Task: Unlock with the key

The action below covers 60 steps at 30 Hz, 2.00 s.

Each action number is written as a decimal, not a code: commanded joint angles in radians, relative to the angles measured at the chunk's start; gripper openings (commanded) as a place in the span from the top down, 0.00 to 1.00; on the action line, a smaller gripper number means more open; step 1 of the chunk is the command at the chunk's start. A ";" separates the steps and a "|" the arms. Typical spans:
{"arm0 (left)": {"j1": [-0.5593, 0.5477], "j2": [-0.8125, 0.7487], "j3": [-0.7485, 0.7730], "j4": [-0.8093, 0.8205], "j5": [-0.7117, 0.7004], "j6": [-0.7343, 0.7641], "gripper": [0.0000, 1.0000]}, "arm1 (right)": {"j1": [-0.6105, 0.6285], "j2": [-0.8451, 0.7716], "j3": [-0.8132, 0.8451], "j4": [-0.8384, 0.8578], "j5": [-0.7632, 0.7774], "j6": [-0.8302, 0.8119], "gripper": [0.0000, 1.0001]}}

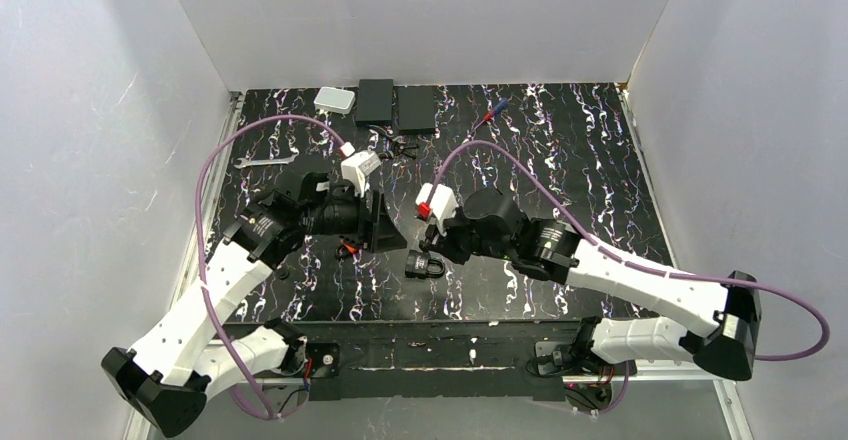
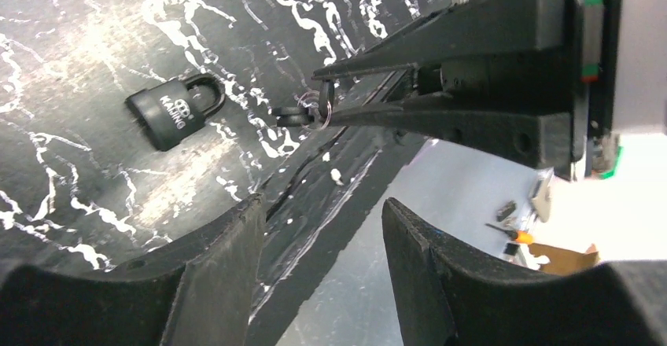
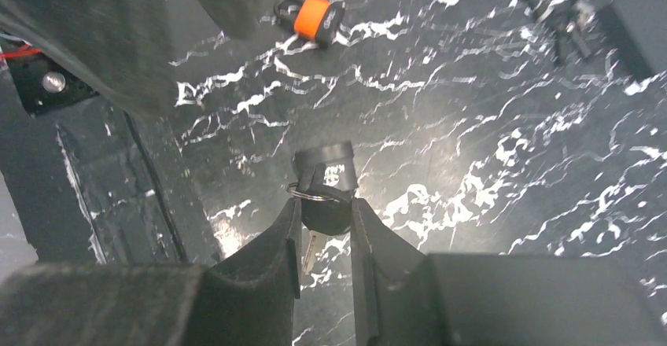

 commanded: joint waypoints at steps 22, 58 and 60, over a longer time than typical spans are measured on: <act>0.008 0.205 0.248 -0.038 0.080 -0.207 0.65 | 0.021 -0.010 0.189 0.069 -0.081 -0.141 0.99; 0.008 0.206 0.163 0.006 0.178 -0.228 0.80 | 0.027 -0.029 0.208 0.149 -0.063 -0.091 0.99; 0.008 0.207 0.156 0.015 0.190 -0.235 0.93 | 0.027 -0.029 0.210 0.158 -0.051 -0.089 0.99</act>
